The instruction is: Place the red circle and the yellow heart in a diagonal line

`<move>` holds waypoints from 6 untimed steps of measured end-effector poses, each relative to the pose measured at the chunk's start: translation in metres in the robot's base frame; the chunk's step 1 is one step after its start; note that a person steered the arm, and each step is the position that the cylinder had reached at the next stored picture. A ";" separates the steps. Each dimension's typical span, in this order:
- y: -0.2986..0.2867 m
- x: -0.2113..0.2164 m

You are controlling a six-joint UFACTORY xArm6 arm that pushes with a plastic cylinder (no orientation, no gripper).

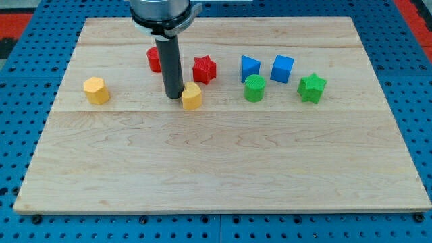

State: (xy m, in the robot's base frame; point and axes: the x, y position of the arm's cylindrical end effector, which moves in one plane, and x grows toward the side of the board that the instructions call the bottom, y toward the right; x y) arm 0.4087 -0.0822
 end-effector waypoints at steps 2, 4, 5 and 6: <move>0.066 0.059; 0.035 0.012; 0.024 0.038; -0.025 0.065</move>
State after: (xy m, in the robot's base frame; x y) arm 0.4739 -0.1074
